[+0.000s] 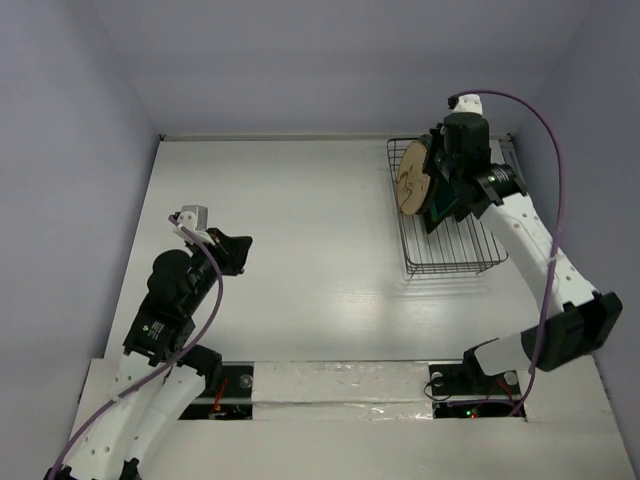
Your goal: Unload the plates from the dish rack
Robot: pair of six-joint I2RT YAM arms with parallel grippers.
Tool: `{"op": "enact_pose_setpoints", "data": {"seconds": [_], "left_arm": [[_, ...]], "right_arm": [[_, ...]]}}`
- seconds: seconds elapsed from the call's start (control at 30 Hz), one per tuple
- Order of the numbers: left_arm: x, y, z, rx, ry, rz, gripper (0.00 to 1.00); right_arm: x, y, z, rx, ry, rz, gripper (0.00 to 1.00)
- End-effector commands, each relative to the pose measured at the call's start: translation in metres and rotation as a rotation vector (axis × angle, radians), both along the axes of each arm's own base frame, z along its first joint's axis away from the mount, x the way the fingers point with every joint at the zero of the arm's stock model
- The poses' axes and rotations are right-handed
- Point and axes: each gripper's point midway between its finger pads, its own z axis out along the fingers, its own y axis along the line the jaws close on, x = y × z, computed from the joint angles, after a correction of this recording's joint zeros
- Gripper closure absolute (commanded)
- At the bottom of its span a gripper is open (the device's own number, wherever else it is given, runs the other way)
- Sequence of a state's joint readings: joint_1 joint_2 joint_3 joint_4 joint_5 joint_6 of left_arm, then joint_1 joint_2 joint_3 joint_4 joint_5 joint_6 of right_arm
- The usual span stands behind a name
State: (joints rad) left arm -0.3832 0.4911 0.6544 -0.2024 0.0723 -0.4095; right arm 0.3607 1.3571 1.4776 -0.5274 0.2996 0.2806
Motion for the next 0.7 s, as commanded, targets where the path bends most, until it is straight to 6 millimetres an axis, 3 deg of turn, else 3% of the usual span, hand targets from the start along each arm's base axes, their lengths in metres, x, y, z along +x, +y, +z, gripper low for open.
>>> {"op": "enact_pose_setpoints", "data": {"seconds": [0.0,0.03,0.13,0.17,0.2,0.23,0.27,0.33,0.4,0.67], "left_arm": [[-0.002,0.003,0.012,-0.013,-0.048,0.013,1.00],[-0.002,0.003,0.013,-0.015,-0.052,0.012,1.00],[-0.003,0.003,0.013,-0.016,-0.054,0.012,1.00],[-0.004,0.001,0.014,-0.018,-0.057,0.001,0.96],[-0.004,0.001,0.014,-0.018,-0.057,0.001,0.91],[-0.005,0.001,0.015,-0.019,-0.059,-0.001,0.86],[-0.005,0.000,0.015,-0.020,-0.059,-0.005,0.75],[-0.006,-0.005,0.014,-0.021,-0.059,-0.034,0.63],[-0.005,-0.006,0.013,-0.018,-0.055,-0.036,0.52],[-0.004,-0.003,0.012,-0.012,-0.051,-0.023,0.49]], "right_arm": [[0.011,-0.017,-0.007,-0.144,0.071,-0.082,0.99],[0.016,-0.021,-0.003,-0.166,0.063,-0.107,0.98],[0.028,-0.024,-0.022,-0.226,0.129,-0.136,0.92],[0.032,-0.024,-0.020,-0.233,0.128,-0.143,0.88],[0.035,-0.025,-0.026,-0.249,0.148,-0.146,0.76],[0.041,-0.026,-0.038,-0.277,0.180,-0.157,0.71],[0.045,-0.024,-0.035,-0.277,0.177,-0.160,0.68],[0.054,-0.023,-0.047,-0.306,0.203,-0.161,0.60],[0.059,-0.024,-0.048,-0.316,0.203,-0.172,0.59],[0.076,-0.024,-0.072,-0.366,0.243,-0.196,0.60]]}}
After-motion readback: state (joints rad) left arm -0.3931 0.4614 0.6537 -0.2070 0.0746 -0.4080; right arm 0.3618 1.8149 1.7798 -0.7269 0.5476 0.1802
